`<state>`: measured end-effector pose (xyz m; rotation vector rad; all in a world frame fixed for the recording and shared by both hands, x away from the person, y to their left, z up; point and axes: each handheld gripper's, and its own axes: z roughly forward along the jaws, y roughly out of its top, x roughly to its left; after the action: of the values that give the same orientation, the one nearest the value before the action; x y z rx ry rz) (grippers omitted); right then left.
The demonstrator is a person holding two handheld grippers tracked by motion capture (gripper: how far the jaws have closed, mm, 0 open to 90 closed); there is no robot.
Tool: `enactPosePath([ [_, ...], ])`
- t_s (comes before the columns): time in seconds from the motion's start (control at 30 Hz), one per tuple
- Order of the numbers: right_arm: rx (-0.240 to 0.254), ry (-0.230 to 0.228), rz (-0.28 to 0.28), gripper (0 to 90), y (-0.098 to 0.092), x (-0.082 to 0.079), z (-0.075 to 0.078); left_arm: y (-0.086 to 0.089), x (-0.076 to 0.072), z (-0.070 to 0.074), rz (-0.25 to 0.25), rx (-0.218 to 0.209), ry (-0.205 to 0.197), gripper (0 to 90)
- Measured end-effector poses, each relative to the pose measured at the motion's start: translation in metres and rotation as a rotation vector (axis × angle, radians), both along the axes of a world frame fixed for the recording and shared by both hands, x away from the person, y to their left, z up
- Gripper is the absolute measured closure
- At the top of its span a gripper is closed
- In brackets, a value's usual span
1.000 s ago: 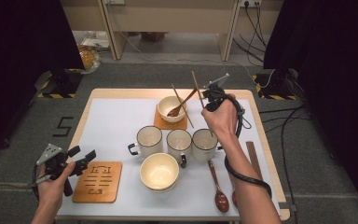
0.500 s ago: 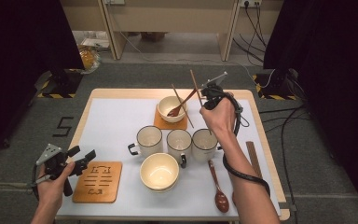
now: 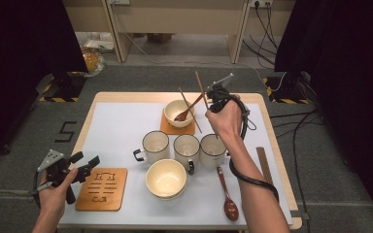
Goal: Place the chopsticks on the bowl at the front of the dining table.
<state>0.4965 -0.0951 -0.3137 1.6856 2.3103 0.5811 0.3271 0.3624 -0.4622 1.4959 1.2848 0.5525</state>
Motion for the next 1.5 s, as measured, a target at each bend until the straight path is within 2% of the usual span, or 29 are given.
enactPosePath([
  [0.73, 0.006, 0.000, 0.016, 85.7, 0.011, 0.009, 0.001, 0.002, 0.000, 0.000, 0.003, -0.001, 0.001, 19.6],
  [1.5, 0.011, -0.004, 0.015, 85.7, 0.014, 0.016, -0.003, 0.001, 0.000, 0.000, 0.002, 0.000, 0.001, 19.5],
])
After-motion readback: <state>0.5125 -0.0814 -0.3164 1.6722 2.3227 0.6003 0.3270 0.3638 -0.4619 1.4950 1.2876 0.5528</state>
